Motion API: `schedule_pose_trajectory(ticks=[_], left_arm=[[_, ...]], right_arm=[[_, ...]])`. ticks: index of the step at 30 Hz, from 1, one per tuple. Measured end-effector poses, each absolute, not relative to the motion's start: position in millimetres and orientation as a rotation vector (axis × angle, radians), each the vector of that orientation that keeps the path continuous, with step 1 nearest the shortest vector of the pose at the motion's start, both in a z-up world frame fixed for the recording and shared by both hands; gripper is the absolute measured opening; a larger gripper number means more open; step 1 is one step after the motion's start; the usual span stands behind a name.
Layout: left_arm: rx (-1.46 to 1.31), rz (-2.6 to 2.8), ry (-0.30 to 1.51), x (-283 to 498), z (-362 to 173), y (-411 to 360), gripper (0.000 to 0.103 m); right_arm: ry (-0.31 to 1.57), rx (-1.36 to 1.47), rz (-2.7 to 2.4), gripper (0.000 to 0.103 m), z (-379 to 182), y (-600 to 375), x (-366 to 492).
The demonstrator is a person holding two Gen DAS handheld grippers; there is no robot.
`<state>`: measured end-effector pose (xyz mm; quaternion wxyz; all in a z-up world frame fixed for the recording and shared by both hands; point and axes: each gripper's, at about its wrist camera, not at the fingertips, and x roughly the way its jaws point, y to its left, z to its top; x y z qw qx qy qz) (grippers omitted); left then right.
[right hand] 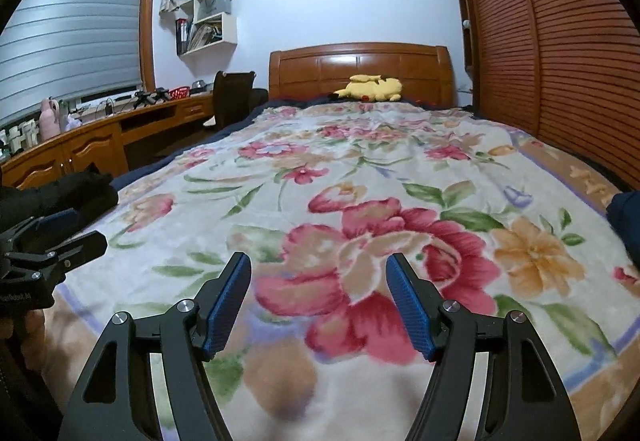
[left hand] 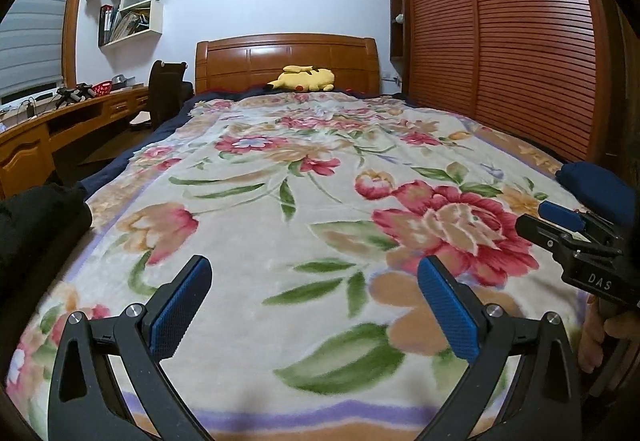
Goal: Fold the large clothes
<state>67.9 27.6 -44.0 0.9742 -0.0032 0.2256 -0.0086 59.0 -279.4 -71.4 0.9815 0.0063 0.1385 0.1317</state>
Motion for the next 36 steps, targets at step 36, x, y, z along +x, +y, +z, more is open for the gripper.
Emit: schedule_pose_trajectory(ticks=[36], left_arm=[[0.0,-0.005,0.456,61,-54,30,0.103]], right_arm=[[0.255,-0.004,0.257,0.072,-82,-273,65]])
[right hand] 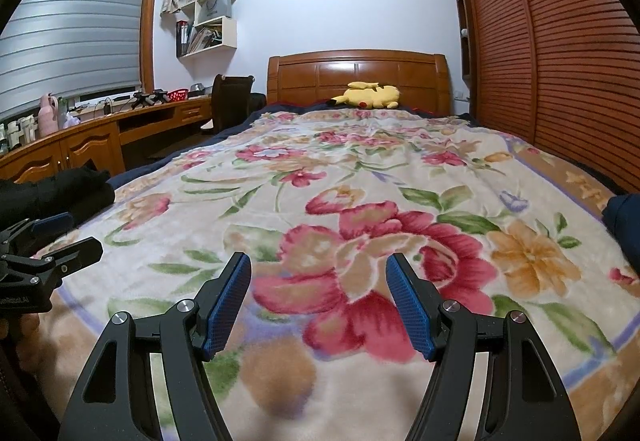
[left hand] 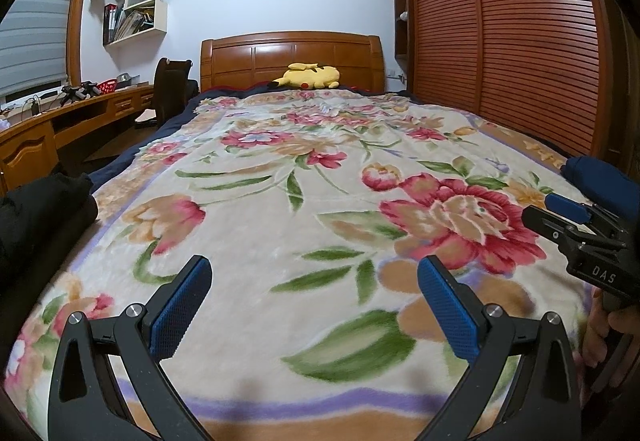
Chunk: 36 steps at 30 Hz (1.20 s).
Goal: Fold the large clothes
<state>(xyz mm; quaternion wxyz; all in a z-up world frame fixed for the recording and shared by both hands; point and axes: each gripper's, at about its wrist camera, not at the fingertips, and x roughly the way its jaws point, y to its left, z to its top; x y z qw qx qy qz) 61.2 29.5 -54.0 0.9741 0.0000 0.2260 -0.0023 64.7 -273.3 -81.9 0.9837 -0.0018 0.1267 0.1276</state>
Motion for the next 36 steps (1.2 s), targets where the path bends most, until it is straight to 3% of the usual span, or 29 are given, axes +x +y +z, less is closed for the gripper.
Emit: schedule_pose_trajectory(ticks=[36], left_arm=[[0.0,-0.004,0.455,60.6,-53.1,30.2,0.103]], right_arm=[[0.253,-0.002,0.26,0.072,-83.0,-275.8,65.9]])
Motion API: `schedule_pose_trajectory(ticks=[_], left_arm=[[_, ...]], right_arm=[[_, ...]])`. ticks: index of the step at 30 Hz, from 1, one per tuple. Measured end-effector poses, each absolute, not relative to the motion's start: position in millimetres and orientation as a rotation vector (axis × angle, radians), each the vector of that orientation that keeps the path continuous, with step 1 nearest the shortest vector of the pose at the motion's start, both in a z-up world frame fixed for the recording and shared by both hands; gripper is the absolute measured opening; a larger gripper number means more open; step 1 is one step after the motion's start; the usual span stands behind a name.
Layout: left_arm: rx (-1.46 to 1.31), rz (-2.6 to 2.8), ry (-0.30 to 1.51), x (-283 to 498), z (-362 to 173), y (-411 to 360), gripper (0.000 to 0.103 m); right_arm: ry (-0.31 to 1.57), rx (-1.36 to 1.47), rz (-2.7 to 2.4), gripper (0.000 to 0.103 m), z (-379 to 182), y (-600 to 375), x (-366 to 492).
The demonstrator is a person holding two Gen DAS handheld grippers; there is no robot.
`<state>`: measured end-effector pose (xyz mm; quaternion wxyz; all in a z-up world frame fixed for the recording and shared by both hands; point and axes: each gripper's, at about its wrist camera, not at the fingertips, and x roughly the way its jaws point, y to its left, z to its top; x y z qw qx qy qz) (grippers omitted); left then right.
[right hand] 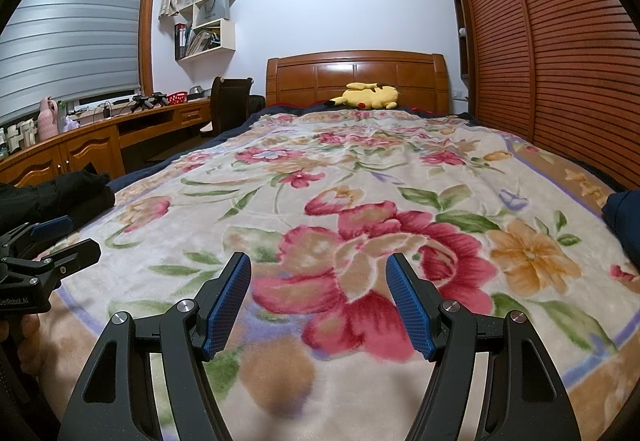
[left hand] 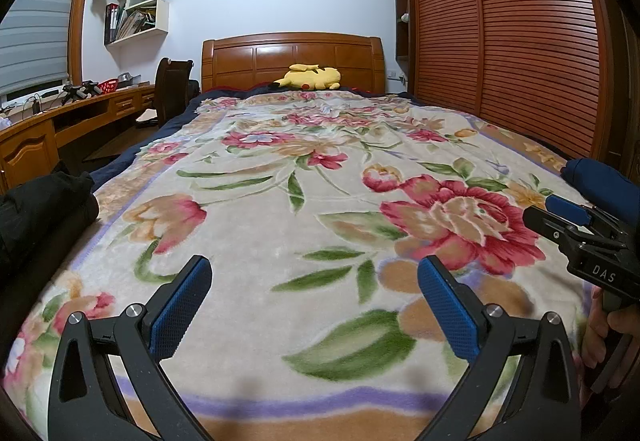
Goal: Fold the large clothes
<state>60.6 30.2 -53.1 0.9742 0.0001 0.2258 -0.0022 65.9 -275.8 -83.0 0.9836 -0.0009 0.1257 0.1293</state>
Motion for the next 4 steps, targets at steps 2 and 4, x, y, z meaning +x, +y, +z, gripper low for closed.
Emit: schedule_pose_trajectory(ticks=[2,4], left_arm=[[0.0,-0.004,0.455,60.5,-53.3,30.3,0.103],[0.001,-0.003,0.455,60.6,-53.1,30.3,0.103]], right_arm=[[0.252,-0.002,0.26,0.072,-83.0,-275.8,65.9],[0.252,-0.001,0.26,0.072,-83.0,-275.8,66.0]])
